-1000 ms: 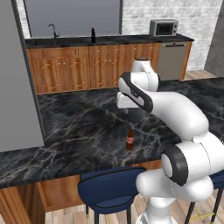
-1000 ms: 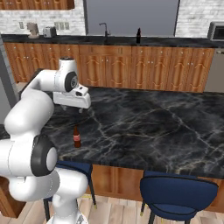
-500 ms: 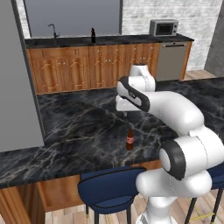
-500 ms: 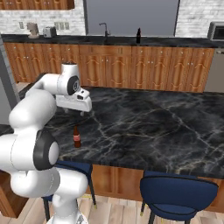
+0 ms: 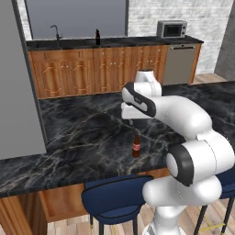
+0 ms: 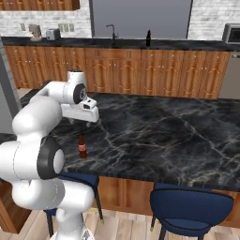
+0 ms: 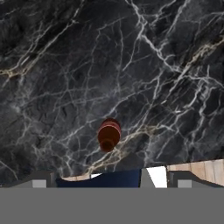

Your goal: Place the large bottle from the dining counter next to the other large bottle outside the sink, and place the small bottle from the dining counter next to the other small bottle inside the sink.

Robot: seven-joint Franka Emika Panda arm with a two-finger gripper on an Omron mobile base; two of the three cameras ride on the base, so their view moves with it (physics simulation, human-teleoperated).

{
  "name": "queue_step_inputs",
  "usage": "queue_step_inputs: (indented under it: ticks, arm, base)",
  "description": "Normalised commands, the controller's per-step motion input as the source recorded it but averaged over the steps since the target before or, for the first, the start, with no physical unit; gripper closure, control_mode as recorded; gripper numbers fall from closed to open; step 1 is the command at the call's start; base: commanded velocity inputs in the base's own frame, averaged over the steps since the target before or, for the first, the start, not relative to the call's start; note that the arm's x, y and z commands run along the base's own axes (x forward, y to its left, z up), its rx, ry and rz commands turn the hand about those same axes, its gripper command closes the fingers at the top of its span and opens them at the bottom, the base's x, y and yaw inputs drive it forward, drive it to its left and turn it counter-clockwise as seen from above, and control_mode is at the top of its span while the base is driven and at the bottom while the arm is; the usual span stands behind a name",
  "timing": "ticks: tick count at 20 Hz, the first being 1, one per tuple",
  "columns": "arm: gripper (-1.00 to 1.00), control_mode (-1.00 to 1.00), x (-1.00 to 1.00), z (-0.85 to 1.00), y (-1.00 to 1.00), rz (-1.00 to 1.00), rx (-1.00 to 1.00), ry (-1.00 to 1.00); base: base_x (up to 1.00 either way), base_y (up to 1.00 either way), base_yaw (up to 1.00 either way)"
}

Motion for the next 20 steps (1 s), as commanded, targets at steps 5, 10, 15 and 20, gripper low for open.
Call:
queue_step_inputs:
  ticks: [5, 10, 15, 20]
  arm:
    - [-1.0, -1.0, 0.02, -0.09, 0.0, 0.0, 0.0, 0.02]
    - [-1.0, -1.0, 0.02, -0.1, 0.03, 0.0, 0.0, 0.01]
    - [-1.0, -1.0, 0.09, -0.08, 0.07, 0.0, 0.0, 0.0]
    - [-1.0, -1.0, 0.09, -0.01, 0.07, 0.0, 0.0, 0.0]
  base:
    - [0.0, 0.0, 0.0]
    - [0.0, 0.0, 0.0]
    - [0.0, 0.0, 0.0]
    - [0.0, 0.0, 0.0]
